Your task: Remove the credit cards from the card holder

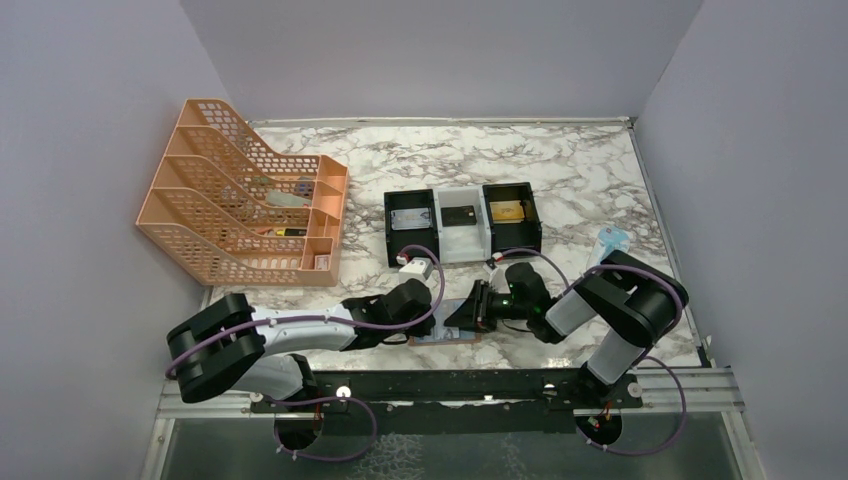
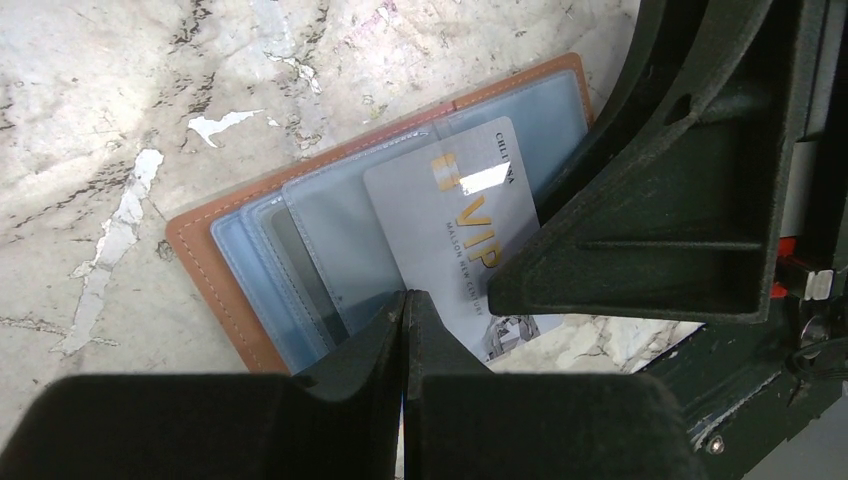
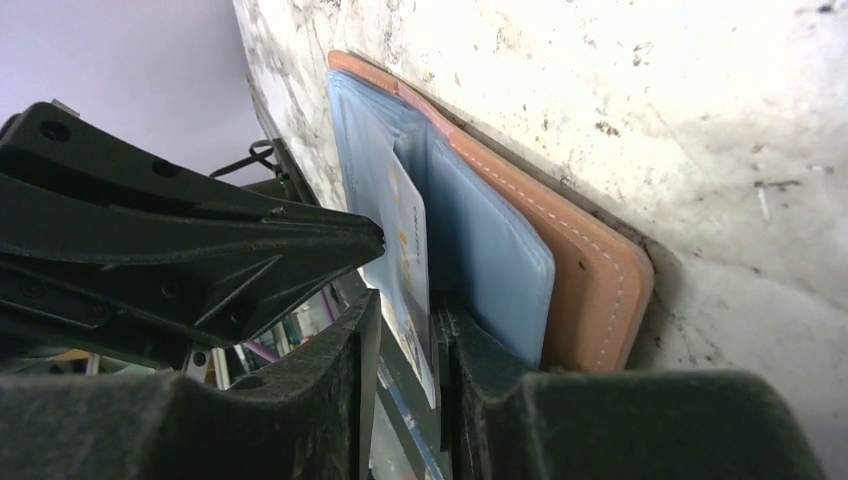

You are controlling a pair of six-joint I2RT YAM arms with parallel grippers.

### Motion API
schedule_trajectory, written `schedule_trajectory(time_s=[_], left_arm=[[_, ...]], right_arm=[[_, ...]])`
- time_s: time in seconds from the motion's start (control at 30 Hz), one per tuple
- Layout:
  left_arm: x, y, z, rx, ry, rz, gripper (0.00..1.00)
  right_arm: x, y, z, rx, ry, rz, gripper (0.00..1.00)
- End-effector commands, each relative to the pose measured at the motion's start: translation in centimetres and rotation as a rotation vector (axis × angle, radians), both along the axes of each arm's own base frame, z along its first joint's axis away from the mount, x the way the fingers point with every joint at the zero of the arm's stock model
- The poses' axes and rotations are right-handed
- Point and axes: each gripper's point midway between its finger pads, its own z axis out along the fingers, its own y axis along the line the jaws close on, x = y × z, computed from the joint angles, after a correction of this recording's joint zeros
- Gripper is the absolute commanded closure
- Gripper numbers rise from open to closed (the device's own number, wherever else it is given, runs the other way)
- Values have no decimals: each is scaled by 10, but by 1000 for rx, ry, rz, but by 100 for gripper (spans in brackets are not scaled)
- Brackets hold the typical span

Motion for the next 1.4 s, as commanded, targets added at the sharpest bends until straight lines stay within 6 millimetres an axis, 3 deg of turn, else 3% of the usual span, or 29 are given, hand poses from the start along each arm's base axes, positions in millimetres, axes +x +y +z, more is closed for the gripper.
schedule_trajectory(time_s=[0.0, 0.6, 1.0, 1.37], left_arm=[[-17, 24, -30, 132, 74, -22, 96], [-15, 30, -27, 143, 64, -6, 98], [-15, 31, -24, 132, 58, 5, 98], [-13, 30, -16, 124, 44, 4, 100]], right_arm=[[11, -2, -11, -19, 20, -74, 73], [13, -11, -11, -32, 24, -109, 74], [10, -14, -5, -27, -10, -101, 99], [8, -23, -3, -80, -47, -103, 99]])
